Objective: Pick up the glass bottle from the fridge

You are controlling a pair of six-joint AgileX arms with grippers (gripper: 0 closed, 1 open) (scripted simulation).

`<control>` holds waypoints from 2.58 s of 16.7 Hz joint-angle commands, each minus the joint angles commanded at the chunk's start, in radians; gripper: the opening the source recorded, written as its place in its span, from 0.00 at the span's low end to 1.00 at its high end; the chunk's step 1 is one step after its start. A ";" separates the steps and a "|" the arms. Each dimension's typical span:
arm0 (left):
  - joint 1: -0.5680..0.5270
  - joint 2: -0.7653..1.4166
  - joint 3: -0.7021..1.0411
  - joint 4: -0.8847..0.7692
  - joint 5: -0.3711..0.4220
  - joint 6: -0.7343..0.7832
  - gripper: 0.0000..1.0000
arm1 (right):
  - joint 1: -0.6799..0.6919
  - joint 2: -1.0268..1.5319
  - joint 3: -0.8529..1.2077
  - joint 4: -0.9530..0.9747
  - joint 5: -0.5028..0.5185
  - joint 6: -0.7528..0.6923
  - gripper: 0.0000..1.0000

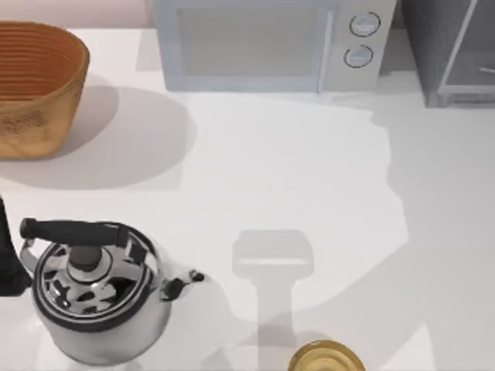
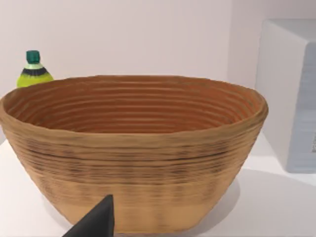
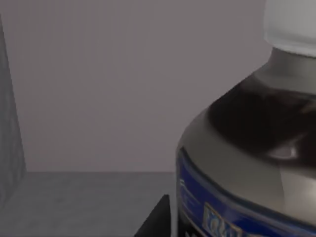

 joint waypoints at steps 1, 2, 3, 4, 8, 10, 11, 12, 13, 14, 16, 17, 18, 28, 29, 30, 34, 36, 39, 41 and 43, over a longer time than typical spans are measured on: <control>0.000 0.000 0.000 0.000 0.000 0.000 1.00 | 0.000 0.000 0.000 0.000 0.000 0.000 0.00; 0.000 0.000 0.000 0.000 0.000 0.000 1.00 | 0.000 0.000 0.000 0.000 0.000 0.000 0.00; 0.000 0.000 0.000 0.000 0.000 0.000 1.00 | 0.000 0.000 0.000 0.000 0.000 0.000 0.00; 0.000 0.000 0.000 0.000 0.000 0.000 1.00 | 0.000 0.000 0.000 0.000 0.000 0.000 0.00; 0.000 0.000 0.000 0.000 0.000 0.000 1.00 | -0.003 -0.005 0.001 -0.004 0.000 0.001 0.00; 0.000 0.000 0.000 0.000 0.000 0.000 1.00 | -0.003 -0.036 0.011 -0.037 0.000 0.001 0.00; 0.000 0.000 0.000 0.000 0.000 0.000 1.00 | -0.003 -0.053 0.017 -0.064 0.000 0.001 0.00; 0.000 0.000 0.000 0.000 0.000 0.000 1.00 | -0.003 -0.068 0.022 -0.096 -0.001 0.001 0.00; 0.000 0.000 0.000 0.000 0.000 0.000 1.00 | -0.003 -0.084 0.028 -0.125 -0.001 0.002 0.00; 0.000 0.000 0.000 0.000 0.000 0.000 1.00 | -0.003 -0.102 0.036 -0.147 -0.002 0.002 0.00; 0.000 0.000 0.000 0.000 0.000 0.000 1.00 | -0.003 -0.118 0.045 -0.162 -0.002 0.002 0.00; 0.000 0.000 0.000 0.000 0.000 0.000 1.00 | -0.003 -0.118 0.045 -0.162 -0.002 0.002 0.00; 0.000 0.000 0.000 0.000 0.000 0.000 1.00 | -0.003 -0.118 0.045 -0.162 -0.002 0.002 0.00; 0.000 0.000 0.000 0.000 0.000 0.000 1.00 | -0.046 -0.330 -0.299 -0.051 -0.043 0.002 0.00; 0.000 0.000 0.000 0.000 0.000 0.000 1.00 | -0.051 -0.359 -0.343 -0.035 -0.050 0.003 0.00; 0.000 0.000 0.000 0.000 0.000 0.000 1.00 | -0.055 -0.384 -0.377 -0.020 -0.057 0.005 0.00; 0.000 0.000 0.000 0.000 0.000 0.000 1.00 | -0.061 -0.414 -0.416 -0.001 -0.065 0.006 0.00; 0.000 0.000 0.000 0.000 0.000 0.000 1.00 | -0.055 -0.408 -0.413 -0.004 -0.064 0.007 0.00; 0.000 0.000 0.000 0.000 0.000 0.000 1.00 | -0.050 -0.436 -0.425 -0.018 -0.059 0.006 0.00; 0.000 0.000 0.000 0.000 0.000 0.000 1.00 | -0.039 -0.502 -0.455 -0.053 -0.049 0.003 0.00; 0.000 0.000 0.000 0.000 0.000 0.000 1.00 | -0.022 -0.605 -0.501 -0.108 -0.032 0.000 0.00</control>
